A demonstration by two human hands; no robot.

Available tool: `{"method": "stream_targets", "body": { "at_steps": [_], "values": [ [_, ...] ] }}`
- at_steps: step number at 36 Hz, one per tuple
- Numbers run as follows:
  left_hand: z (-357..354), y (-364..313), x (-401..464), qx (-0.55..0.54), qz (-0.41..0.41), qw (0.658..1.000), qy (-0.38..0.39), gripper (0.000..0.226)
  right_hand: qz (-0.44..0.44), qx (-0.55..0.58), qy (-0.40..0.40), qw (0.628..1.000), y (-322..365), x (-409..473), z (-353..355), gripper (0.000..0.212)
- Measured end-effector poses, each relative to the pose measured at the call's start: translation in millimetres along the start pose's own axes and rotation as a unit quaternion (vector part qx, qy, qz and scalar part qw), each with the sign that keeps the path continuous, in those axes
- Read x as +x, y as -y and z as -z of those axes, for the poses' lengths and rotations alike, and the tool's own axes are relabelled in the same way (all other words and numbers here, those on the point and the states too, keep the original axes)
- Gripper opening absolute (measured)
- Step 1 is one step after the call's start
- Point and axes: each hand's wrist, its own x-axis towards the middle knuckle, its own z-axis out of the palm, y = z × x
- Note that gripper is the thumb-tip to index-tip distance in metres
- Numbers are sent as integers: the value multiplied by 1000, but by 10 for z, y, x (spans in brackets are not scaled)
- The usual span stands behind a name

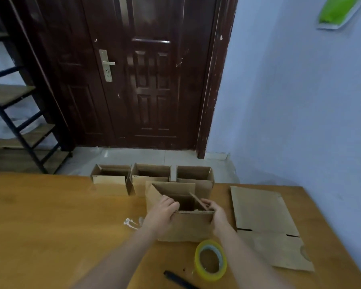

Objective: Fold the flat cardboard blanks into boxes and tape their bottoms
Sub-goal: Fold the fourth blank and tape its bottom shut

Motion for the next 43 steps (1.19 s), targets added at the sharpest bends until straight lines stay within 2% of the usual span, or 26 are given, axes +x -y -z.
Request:
{"method": "stream_targets", "body": {
  "at_steps": [3, 6, 8, 11, 14, 17, 20, 22, 24, 27, 30, 36, 39, 43],
  "values": [
    [-64, 34, -68, 6, -20, 1000, -15, 27, 8, -46, 8, 999, 1, -6, 37, 36],
    [-56, 32, -76, -18, -17, 999, -21, 9, 19, -82, 30, 996, 54, -11, 92, 37],
    [-30, 23, -80, -59, 21, 997, -48, 20, 15, -104, 50, 993, 69, 15, 142, 36],
    [-12, 16, -105, -120, 135, 977, -115, 32, 23, -126, 69, 989, 104, 27, 180, 27],
    [-24, -11, -108, -153, 283, 925, -202, 29, 53, -156, 73, 984, 180, 14, 152, 24],
    [-4, -16, -89, -224, 430, 838, -250, 46, 74, -203, 91, 972, 250, -43, 102, 39],
    [-2, 48, -50, -352, 530, 743, -210, 64, 73, -304, 134, 940, 298, -102, 62, 52],
    [-24, 57, -41, -437, 534, 703, -174, 55, 52, -349, 159, 922, 335, -133, 15, 62],
    [-39, 41, -45, -447, 523, 708, -159, 45, 39, -371, 163, 913, 357, -148, -36, 67],
    [-40, 33, -58, -435, 514, 724, -150, 39, 41, -379, 135, 914, 364, -168, -91, 59],
    [-33, 46, -86, -406, 500, 755, -118, 37, 35, -365, 106, 924, 353, -175, -137, 53],
    [3, 88, -152, -331, 460, 822, -55, 41, 18, -293, 66, 954, 258, -159, -239, 52],
    [22, 93, -177, -290, 429, 855, -16, 52, 2, -263, 52, 963, 226, -146, -275, 55],
    [26, 108, -220, -268, 402, 875, 13, 62, -18, -240, 60, 969, 229, -148, -250, 61]
  ]
}}
